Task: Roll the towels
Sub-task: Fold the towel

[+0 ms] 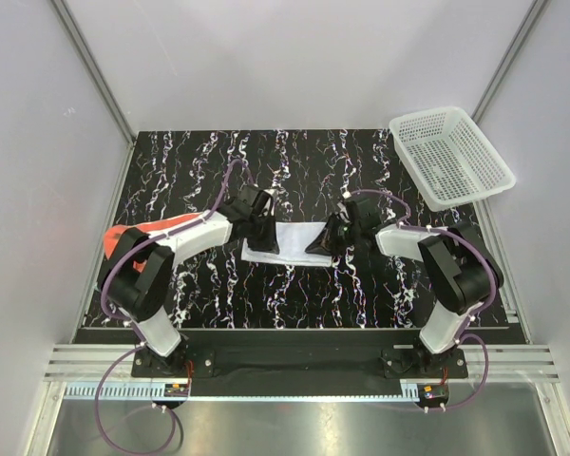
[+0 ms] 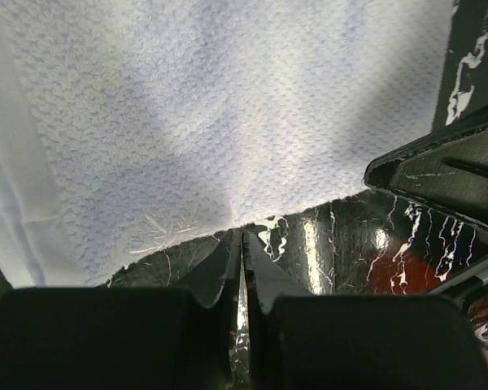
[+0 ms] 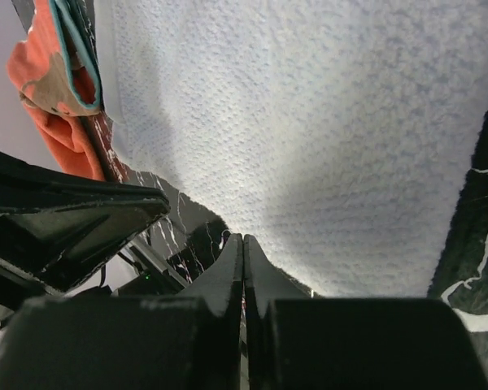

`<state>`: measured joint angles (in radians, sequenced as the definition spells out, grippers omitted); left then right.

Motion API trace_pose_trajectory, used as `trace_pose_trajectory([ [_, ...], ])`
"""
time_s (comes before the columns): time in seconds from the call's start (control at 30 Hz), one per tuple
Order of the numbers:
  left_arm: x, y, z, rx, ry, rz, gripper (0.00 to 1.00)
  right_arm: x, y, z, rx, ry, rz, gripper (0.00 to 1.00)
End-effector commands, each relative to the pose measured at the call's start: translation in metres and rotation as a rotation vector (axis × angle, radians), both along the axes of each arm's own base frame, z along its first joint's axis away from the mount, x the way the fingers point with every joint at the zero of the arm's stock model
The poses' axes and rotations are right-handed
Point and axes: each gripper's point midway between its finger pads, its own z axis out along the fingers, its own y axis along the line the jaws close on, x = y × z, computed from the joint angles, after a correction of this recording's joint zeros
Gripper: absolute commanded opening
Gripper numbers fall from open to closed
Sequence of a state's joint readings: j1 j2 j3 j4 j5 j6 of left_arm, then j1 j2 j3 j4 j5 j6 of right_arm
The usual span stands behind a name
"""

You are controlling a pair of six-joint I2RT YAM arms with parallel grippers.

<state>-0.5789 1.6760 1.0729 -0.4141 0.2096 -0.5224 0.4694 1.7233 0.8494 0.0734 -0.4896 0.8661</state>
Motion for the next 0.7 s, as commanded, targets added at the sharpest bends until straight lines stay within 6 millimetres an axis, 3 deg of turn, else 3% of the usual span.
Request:
trace_pose_trajectory([
  [0.0, 0.012, -0.008, 0.008, -0.053, -0.042, 0.022, 0.08, 0.005, 0.000, 0.001, 0.075, -0.023, 0.009, 0.00],
  [0.13, 0.001, 0.008, -0.018, 0.014, -0.008, 0.053, 0.08, -0.006, -0.015, -0.018, 0.078, 0.031, -0.008, 0.00],
  [0.4, -0.016, 0.048, -0.065, 0.070, 0.079, 0.149, 0.07, -0.016, -0.033, -0.033, 0.040, 0.058, -0.020, 0.00],
  [0.53, -0.017, 0.066, -0.073, 0.052, 0.111, 0.202, 0.07, -0.020, -0.038, -0.038, 0.028, 0.071, -0.023, 0.00],
  [0.67, -0.017, 0.071, -0.062, 0.051, 0.094, 0.207, 0.07, -0.026, -0.040, -0.042, 0.029, 0.084, -0.025, 0.00],
])
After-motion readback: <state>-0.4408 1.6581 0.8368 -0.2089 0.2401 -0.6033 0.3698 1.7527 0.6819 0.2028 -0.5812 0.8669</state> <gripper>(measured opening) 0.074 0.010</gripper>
